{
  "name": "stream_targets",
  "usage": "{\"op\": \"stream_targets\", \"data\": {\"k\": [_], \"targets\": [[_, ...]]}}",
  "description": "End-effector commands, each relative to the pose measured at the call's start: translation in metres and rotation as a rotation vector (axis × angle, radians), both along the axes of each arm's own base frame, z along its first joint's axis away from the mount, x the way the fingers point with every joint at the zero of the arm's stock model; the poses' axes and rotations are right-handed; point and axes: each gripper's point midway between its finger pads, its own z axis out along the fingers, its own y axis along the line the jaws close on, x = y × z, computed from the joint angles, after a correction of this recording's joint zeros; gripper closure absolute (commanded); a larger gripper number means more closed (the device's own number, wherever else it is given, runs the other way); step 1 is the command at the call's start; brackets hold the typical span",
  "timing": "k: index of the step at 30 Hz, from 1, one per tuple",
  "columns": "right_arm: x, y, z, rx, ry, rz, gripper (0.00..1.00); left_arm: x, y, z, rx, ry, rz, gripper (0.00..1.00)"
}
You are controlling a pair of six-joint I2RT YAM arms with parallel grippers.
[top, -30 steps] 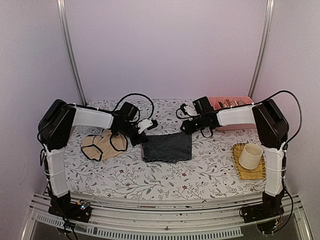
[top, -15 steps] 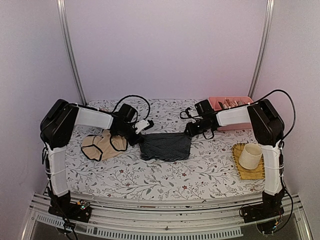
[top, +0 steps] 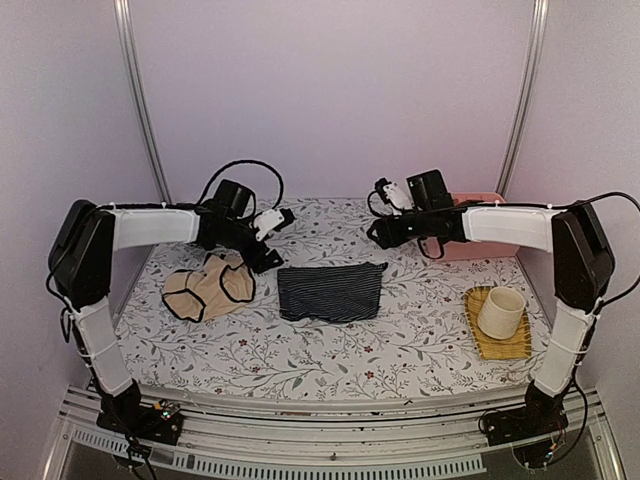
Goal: Roll the underwear
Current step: Smooth out the underwear at the center of the board, then pick up the underwear from the center of the board.
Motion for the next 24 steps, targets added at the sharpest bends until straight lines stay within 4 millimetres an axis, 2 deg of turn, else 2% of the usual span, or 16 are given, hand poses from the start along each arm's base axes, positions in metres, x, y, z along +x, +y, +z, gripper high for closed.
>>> {"op": "stream_targets", "data": {"k": [1,2,5,7,10,18,24], "targets": [[-0.044,0.019,0.004,-0.081,-0.1,0.136,0.28,-0.027,-0.008,0.026,-0.033,-0.079,-0.181,0.12],[-0.057,0.025,0.006,-0.111,-0.145,0.182,0.24,-0.037,-0.008,0.029,-0.036,-0.11,-0.234,0.11],[-0.091,0.035,0.002,-0.164,-0.224,0.291,0.2,-0.066,-0.008,0.04,-0.014,-0.274,-0.41,0.06],[-0.106,0.037,0.006,-0.152,-0.257,0.336,0.18,-0.079,-0.004,0.038,0.023,-0.367,-0.475,0.05],[-0.127,0.037,0.009,-0.141,-0.307,0.386,0.16,-0.099,0.001,0.022,0.085,-0.436,-0.554,0.03],[-0.148,0.023,0.019,-0.128,-0.365,0.364,0.16,-0.132,-0.009,-0.016,0.261,-0.624,-0.679,0.02],[-0.154,0.016,0.028,-0.097,-0.386,0.345,0.16,-0.133,-0.02,-0.022,0.284,-0.667,-0.68,0.06]]}}
